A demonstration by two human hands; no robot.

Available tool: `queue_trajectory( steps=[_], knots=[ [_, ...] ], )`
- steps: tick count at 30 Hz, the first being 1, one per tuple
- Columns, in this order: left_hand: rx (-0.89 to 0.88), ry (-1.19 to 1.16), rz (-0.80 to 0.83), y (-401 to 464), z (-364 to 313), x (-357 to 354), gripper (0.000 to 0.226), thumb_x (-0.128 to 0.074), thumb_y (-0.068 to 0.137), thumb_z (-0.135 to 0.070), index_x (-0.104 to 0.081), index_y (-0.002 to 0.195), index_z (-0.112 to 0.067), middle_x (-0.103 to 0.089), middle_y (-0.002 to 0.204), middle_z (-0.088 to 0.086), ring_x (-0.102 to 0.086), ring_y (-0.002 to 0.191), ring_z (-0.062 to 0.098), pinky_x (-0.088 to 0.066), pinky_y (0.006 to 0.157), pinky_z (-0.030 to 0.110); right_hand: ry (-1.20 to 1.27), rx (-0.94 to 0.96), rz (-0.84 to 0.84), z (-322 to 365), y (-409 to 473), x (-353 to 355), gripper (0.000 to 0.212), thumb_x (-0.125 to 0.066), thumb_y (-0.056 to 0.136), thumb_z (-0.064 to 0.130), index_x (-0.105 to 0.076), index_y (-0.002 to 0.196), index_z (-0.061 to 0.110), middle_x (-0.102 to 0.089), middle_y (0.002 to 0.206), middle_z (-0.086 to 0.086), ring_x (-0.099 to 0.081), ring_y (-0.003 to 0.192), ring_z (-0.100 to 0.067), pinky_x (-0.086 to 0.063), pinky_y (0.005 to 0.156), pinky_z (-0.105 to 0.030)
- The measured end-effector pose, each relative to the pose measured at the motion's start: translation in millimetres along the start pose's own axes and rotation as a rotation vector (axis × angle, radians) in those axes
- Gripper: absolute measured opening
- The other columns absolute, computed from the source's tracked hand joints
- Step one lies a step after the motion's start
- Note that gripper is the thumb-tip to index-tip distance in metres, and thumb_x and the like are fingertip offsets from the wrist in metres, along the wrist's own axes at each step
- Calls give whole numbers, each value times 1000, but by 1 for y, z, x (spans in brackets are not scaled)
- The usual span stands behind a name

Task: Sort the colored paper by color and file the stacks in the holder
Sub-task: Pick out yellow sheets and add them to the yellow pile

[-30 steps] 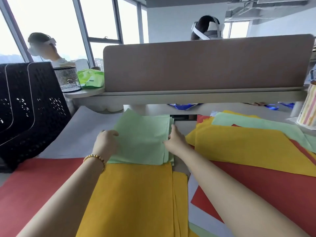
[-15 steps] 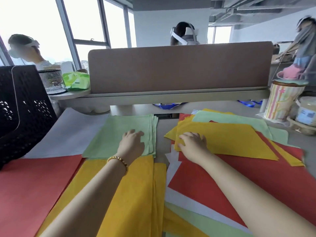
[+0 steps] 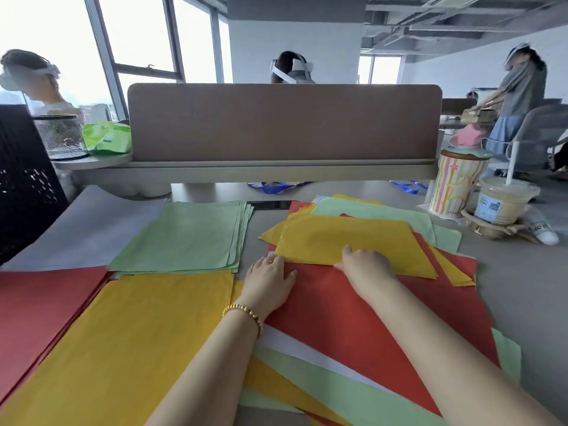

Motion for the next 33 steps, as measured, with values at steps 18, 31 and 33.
queue_trajectory(
  steps=[18,31,33],
  knots=[
    [341,-1426,-62,9,7,46,66,-17,96,-57,-50,119,-5,-58,110,20,-61,88,27,-44,73,33,875,-133,-370,-39,-15,34,52,-38,85,-8,-59,124,18,-63,125,-8,-55,119,-27,-40,103,-38],
    [339,-933,297,-54,40,57,24,-58,91,-13,-58,110,1,-60,98,15,-59,80,19,-53,64,22,1471,-72,147,-40,-59,9,45,-51,91,1,-56,123,32,-48,137,3,-51,120,-19,-46,82,-25],
    [357,-813,221,-59,31,61,10,-51,94,-4,-57,102,-5,-58,89,8,-58,77,16,-51,64,22,1708,-317,144,-39,-58,7,49,-41,92,-3,-43,139,10,-49,137,-15,-53,94,-21,-42,64,-26]
  ],
)
Point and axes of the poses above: each hand's wrist, its own y-axis towards the middle knuckle, its own x-axis out of the back of the hand, z = x × y, the point moved 3 cm from there along y, towards the middle knuckle
